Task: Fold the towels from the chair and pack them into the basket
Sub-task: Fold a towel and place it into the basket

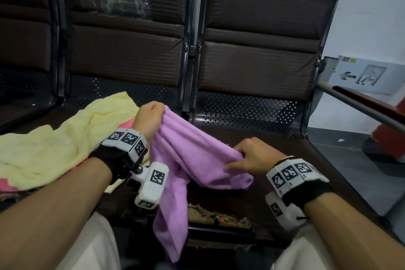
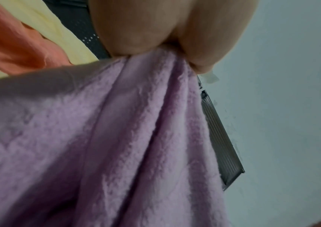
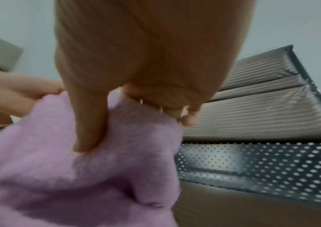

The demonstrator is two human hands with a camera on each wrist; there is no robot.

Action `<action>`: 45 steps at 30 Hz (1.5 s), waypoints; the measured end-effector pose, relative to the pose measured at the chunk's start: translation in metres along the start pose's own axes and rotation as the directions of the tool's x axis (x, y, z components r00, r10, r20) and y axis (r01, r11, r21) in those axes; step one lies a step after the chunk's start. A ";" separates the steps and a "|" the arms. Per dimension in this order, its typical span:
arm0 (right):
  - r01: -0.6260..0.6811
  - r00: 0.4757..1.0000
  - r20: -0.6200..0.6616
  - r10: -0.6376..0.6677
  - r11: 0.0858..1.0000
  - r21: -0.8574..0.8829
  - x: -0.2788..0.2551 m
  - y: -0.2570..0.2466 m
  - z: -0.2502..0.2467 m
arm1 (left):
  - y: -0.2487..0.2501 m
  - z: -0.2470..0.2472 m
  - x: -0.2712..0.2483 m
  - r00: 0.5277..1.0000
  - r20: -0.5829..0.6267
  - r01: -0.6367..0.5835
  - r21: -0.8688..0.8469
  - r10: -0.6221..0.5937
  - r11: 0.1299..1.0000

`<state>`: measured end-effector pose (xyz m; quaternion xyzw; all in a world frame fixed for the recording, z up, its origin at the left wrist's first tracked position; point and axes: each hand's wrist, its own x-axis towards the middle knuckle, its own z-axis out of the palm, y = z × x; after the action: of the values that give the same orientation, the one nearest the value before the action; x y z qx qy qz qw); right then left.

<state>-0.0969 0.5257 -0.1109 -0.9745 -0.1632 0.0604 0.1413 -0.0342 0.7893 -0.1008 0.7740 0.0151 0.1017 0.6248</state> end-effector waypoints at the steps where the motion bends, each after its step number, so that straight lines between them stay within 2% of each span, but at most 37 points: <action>1: -0.051 0.997 0.051 0.057 0.993 -0.105 -0.003 0.007 -0.001 | -0.001 -0.005 0.002 1.000 -0.025 0.014 0.010 -0.014 1.000; 3: -0.134 0.974 0.130 0.183 0.938 -0.319 -0.009 0.020 0.000 | -0.002 -0.011 0.004 0.996 -0.075 0.043 0.037 -0.040 0.998; 5: -0.209 0.953 0.126 0.275 0.900 -0.383 -0.016 0.030 0.000 | -0.002 -0.013 0.002 0.997 -0.065 0.046 0.104 -0.039 0.994; 6: -0.248 0.953 0.074 0.293 0.898 -0.363 -0.019 0.032 -0.001 | -0.003 -0.013 0.000 0.999 -0.039 0.036 0.164 -0.030 0.986; 8: -0.314 0.949 -0.108 0.296 0.916 -0.248 -0.025 0.035 -0.006 | -0.005 -0.013 -0.002 1.000 -0.007 0.004 0.248 -0.002 0.969; 10: -0.349 0.912 -0.273 0.307 0.929 -0.123 -0.030 0.035 -0.012 | -0.007 -0.014 -0.002 0.999 -0.032 0.005 0.274 0.004 0.962; 13: -0.353 0.849 -0.419 0.323 0.936 0.006 -0.035 0.033 -0.019 | -0.010 -0.013 -0.002 0.998 -0.064 0.001 0.356 0.024 0.935; 15: -0.353 0.803 -0.512 0.303 0.936 0.001 -0.036 0.030 -0.022 | -0.012 -0.013 -0.003 0.994 -0.095 -0.008 0.392 0.049 0.920; 16: -0.351 0.798 -0.536 0.273 0.935 -0.045 -0.036 0.028 -0.023 | -0.012 -0.013 -0.003 0.991 -0.121 -0.007 0.400 0.061 0.916; 17: -0.351 0.811 -0.529 0.249 0.931 -0.101 -0.036 0.028 -0.023 | -0.011 -0.014 -0.002 0.987 -0.148 -0.002 0.402 0.068 0.915; 19: -0.363 0.868 -0.422 0.263 0.915 -0.178 -0.039 0.029 -0.021 | -0.011 -0.016 -0.001 0.979 -0.187 0.004 0.408 0.079 0.913; 21: -0.336 0.927 -0.239 0.288 0.922 -0.191 -0.041 0.032 -0.017 | -0.010 -0.015 -0.002 0.978 -0.187 -0.010 0.421 0.097 0.907; 23: -0.236 0.972 -0.042 0.232 0.959 -0.159 -0.042 0.033 -0.013 | -0.009 -0.015 -0.002 0.974 -0.199 -0.015 0.417 0.107 0.909; 26: -0.133 0.982 0.128 0.140 0.989 -0.060 -0.043 0.031 -0.010 | -0.011 -0.019 0.001 0.968 -0.238 0.027 0.404 0.076 0.914; 30: -0.179 0.974 0.150 0.171 0.983 0.045 -0.046 0.038 -0.011 | -0.016 -0.024 0.006 0.968 -0.242 0.044 0.428 0.068 0.903; 31: -0.193 0.976 0.118 0.182 0.977 0.093 -0.047 0.040 -0.011 | -0.017 -0.024 0.006 0.966 -0.251 0.053 0.431 0.064 0.901; 33: -0.210 0.974 -0.030 0.225 0.944 0.253 -0.047 0.045 -0.013 | -0.019 -0.026 0.008 0.961 -0.269 0.064 0.430 0.060 0.900; 36: -0.157 0.916 -0.270 0.297 0.884 0.440 -0.044 0.046 -0.015 | -0.020 -0.025 0.010 0.960 -0.272 0.065 0.434 0.063 0.898; 38: -0.113 0.887 -0.346 0.306 0.869 0.481 -0.042 0.046 -0.014 | -0.021 -0.023 0.011 0.959 -0.275 0.069 0.433 0.059 0.899; 40: -0.089 0.890 -0.355 0.285 0.874 0.477 -0.041 0.047 -0.012 | -0.021 -0.023 0.011 0.957 -0.286 0.086 0.419 0.041 0.904; 42: -0.095 0.886 -0.394 0.243 0.928 0.360 -0.041 0.050 -0.011 | -0.020 -0.023 0.012 0.957 -0.290 0.103 0.404 0.021 0.909; 44: -0.128 0.849 -0.475 0.232 0.962 0.241 -0.039 0.053 -0.011 | -0.019 -0.022 0.011 0.961 -0.277 0.102 0.398 0.014 0.912; 45: -0.135 0.833 -0.495 0.248 0.958 0.252 -0.038 0.054 -0.011 | -0.019 -0.021 0.010 0.964 -0.267 0.094 0.397 0.017 0.913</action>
<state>-0.1142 0.4611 -0.1134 -0.9456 -0.0127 -0.1754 0.2738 -0.0257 0.8156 -0.1139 0.8656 0.1344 0.1862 0.4449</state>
